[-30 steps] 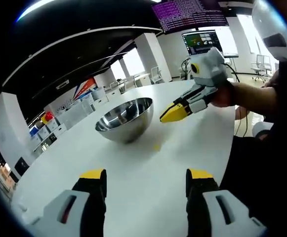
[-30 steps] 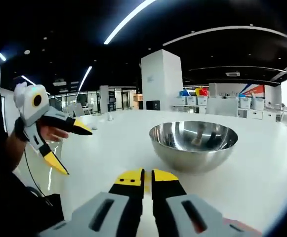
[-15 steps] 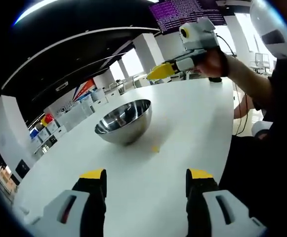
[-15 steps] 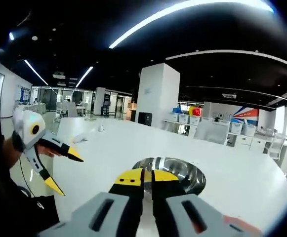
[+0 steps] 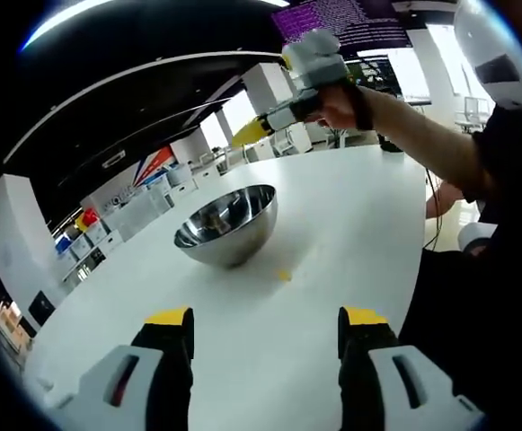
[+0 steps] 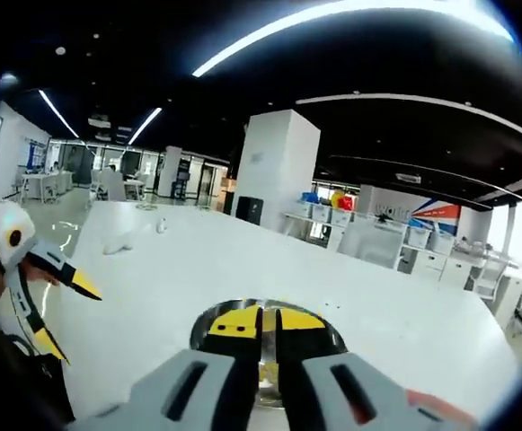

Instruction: Pick up the QQ candy scattered on the table and place it into the stainless steel bowl on the table

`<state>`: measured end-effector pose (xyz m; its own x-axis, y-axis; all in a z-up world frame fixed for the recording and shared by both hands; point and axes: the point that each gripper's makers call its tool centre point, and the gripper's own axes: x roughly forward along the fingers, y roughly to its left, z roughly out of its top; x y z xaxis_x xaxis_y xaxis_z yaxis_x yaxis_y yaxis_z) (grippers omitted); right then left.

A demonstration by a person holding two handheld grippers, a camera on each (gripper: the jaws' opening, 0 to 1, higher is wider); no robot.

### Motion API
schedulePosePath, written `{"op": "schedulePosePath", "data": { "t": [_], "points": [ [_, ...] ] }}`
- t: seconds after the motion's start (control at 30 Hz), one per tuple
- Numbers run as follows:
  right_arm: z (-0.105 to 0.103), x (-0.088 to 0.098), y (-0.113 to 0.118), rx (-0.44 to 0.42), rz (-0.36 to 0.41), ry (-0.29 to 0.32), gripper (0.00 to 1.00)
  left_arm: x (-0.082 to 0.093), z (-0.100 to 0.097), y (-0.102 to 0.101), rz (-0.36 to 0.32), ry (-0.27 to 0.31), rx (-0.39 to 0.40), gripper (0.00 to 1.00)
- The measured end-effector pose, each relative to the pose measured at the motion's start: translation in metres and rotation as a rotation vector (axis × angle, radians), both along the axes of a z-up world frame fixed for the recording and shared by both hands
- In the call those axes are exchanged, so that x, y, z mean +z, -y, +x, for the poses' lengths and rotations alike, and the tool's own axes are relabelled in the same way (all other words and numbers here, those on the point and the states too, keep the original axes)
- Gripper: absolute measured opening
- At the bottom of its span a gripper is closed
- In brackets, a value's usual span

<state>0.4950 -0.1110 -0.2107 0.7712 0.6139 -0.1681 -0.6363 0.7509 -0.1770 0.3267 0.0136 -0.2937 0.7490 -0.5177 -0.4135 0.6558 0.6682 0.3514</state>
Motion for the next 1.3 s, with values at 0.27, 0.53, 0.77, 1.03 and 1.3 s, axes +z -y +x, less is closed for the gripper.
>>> {"op": "schedulePosePath", "data": {
  "t": [0.27, 0.53, 0.77, 1.03, 1.3],
  "points": [
    [0.019, -0.054, -0.006, -0.012, -0.042, -0.098, 0.05, -0.003, 0.001, -0.005, -0.003, -0.008, 0.012, 0.65],
    [0.019, -0.073, -0.01, -0.01, -0.058, -0.143, 0.05, -0.003, 0.003, -0.004, -0.008, -0.009, 0.006, 0.65],
    [0.021, -0.081, -0.008, -0.018, -0.061, -0.161, 0.05, -0.006, 0.002, -0.005, -0.007, -0.015, 0.011, 0.65],
    [0.022, -0.084, -0.01, -0.019, -0.07, -0.164, 0.05, -0.006, 0.002, -0.003, -0.012, -0.013, 0.004, 0.65],
    [0.023, -0.084, -0.007, -0.027, -0.058, -0.17, 0.06, -0.006, 0.004, -0.002, -0.008, -0.013, 0.002, 0.65]
  ]
}}
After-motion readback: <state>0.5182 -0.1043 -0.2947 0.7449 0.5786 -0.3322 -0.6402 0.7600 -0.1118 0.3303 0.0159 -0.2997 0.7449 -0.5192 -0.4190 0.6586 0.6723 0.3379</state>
